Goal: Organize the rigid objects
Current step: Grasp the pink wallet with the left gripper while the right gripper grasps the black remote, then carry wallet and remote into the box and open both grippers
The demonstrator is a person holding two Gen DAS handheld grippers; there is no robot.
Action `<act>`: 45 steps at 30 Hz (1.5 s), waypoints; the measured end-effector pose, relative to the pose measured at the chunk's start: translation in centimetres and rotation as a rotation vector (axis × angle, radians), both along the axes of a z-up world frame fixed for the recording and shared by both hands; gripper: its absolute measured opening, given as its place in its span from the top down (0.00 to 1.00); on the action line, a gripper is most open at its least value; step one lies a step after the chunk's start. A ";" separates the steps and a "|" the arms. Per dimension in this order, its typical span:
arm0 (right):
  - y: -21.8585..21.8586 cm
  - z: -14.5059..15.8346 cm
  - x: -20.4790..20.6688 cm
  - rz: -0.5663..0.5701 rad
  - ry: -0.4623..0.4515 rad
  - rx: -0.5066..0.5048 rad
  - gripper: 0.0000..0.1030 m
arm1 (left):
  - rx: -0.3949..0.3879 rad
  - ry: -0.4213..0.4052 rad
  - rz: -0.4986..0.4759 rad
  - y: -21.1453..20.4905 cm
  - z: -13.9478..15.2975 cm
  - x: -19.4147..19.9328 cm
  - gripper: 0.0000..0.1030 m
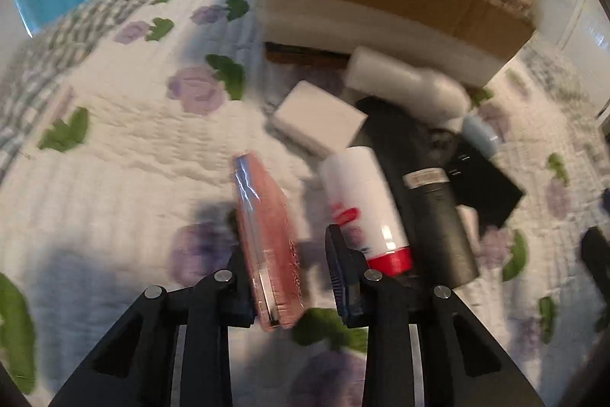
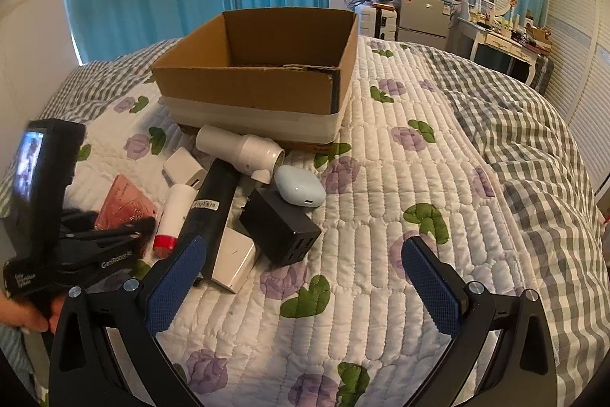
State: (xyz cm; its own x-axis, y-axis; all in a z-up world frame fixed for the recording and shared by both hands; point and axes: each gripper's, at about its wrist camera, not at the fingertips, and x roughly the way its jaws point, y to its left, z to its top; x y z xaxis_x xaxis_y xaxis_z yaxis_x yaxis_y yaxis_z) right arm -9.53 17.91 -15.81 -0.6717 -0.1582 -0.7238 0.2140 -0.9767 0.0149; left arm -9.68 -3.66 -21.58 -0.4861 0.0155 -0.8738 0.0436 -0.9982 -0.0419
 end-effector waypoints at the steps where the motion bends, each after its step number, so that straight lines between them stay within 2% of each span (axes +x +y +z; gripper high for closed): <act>1: -0.1 -0.1 0.0 0.003 -0.002 0.001 0.00 | -0.002 0.020 -0.014 0.2 0.3 0.3 0.87; 2: -0.1 -0.1 -0.1 0.004 -0.005 0.002 0.00 | -0.003 0.040 -0.029 0.4 0.7 0.5 0.90; 6: -0.7 -0.2 -0.1 0.028 -0.014 0.001 0.00 | -0.046 0.124 -0.059 1.1 2.6 1.9 0.90; 9: -1.9 -0.2 -0.3 0.075 -0.027 0.000 0.02 | -0.056 0.149 -0.072 1.1 4.0 2.3 0.90; 11: -3.6 -0.4 -0.9 0.131 -0.047 -0.004 0.15 | -0.061 0.155 -0.068 1.2 4.7 2.6 0.90; 12: -4.4 -0.6 -1.2 0.153 -0.062 -0.006 0.17 | -0.067 0.159 -0.072 0.9 4.9 2.7 0.90; 13: -5.2 -1.0 -1.7 0.180 -0.082 -0.013 0.24 | -0.077 0.163 -0.067 0.5 5.0 2.6 0.90; 14: -6.0 -1.4 -2.1 0.203 -0.104 -0.022 0.35 | -0.086 0.164 -0.068 0.3 5.2 2.6 0.90; 16: -7.3 -2.5 -3.3 0.230 -0.151 -0.032 0.47 | -0.089 0.161 -0.062 -0.6 5.2 2.7 0.90; 20: -8.7 -4.5 -5.1 0.229 -0.202 -0.015 0.63 | -0.058 0.153 -0.049 -1.7 5.0 2.4 0.90; 23: -9.4 -5.4 -5.9 0.232 -0.219 -0.016 0.62 | -0.040 0.150 -0.050 -2.0 4.8 2.5 0.90; 26: -10.0 -6.1 -6.9 0.230 -0.229 0.008 0.56 | -0.034 0.150 -0.051 -2.0 4.7 2.5 0.90; 29: -10.1 -7.0 -8.3 0.209 -0.258 -0.014 0.56 | -0.033 0.150 -0.050 -2.0 4.7 2.6 0.90; 31: -10.2 -6.8 -8.1 0.202 -0.233 -0.003 0.57 | -0.030 0.149 -0.049 -2.1 4.7 2.6 0.90; 34: -10.0 -5.9 -6.9 0.207 -0.188 0.018 0.61 | -0.038 0.150 -0.055 -1.9 4.8 2.7 0.90; 36: -9.3 -4.9 -6.0 0.205 -0.160 -0.013 0.67 | -0.045 0.154 -0.062 -1.6 5.0 2.9 0.90; 37: -8.9 -4.2 -5.6 0.209 -0.147 -0.029 0.79 | -0.048 0.156 -0.065 -1.5 5.1 3.0 0.90; 38: -8.6 -3.7 -5.2 0.215 -0.137 -0.043 0.84 | -0.053 0.158 -0.068 -1.3 5.3 3.1 0.90; 45: -7.2 -1.2 -2.9 0.231 -0.091 -0.046 0.85 | -0.069 0.187 -0.098 0.1 7.2 4.3 0.90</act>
